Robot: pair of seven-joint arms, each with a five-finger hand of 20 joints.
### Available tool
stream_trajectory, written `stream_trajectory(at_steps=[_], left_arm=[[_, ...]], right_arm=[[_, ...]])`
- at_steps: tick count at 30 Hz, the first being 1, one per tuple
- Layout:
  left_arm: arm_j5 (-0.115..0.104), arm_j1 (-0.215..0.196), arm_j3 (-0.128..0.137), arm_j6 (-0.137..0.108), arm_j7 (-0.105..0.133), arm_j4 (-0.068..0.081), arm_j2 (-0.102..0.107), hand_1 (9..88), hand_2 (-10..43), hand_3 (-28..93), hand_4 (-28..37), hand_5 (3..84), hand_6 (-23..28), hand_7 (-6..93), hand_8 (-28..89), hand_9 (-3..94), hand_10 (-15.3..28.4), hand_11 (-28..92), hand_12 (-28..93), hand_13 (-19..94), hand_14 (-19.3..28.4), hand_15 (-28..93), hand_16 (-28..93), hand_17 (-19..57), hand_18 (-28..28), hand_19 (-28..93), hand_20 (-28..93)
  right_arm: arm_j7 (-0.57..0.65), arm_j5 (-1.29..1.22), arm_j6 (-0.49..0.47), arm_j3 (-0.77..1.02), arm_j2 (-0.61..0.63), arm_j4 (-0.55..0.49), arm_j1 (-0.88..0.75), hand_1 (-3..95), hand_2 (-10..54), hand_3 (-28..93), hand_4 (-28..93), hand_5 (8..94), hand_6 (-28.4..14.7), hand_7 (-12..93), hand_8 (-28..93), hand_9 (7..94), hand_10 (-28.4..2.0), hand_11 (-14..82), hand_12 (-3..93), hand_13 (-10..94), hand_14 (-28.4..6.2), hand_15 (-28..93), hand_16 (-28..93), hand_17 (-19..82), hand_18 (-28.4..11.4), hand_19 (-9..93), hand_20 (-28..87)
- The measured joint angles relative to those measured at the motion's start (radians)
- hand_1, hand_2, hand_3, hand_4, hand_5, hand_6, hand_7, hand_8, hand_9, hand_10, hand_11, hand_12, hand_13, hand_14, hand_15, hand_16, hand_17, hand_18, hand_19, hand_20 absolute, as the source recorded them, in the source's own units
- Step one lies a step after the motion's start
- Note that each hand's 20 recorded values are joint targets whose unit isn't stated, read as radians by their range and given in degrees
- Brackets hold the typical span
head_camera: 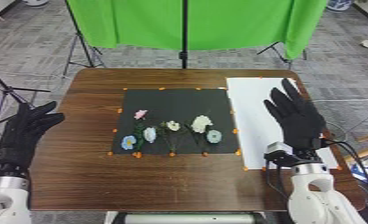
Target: Arrange flowers
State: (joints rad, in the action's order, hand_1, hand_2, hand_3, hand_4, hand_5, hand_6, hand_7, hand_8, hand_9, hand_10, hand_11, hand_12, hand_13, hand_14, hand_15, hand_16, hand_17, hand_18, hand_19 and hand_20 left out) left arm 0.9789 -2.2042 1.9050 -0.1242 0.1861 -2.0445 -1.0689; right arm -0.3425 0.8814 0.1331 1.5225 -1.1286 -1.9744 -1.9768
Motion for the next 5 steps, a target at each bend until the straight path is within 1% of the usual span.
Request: stream_trajectory(at_steps=[5], left_arm=[[0.003,0.0,0.0,0.008,0.0,0.0,0.0,25.7,36.3,44,-28.3,51.7,9.3,6.3,-7,54.5,17.2,17,8,43,18.6,17,-5,12.1,13.0,18,15]], right_arm=[[0.0,-0.005,0.001,-0.003,0.0,0.001,0.0,1.5,1.1,80,-19,33.1,-0.3,9,-9,34.2,-13.5,2.6,11.0,22,-10.2,4,9,11,-12.7,7,23]])
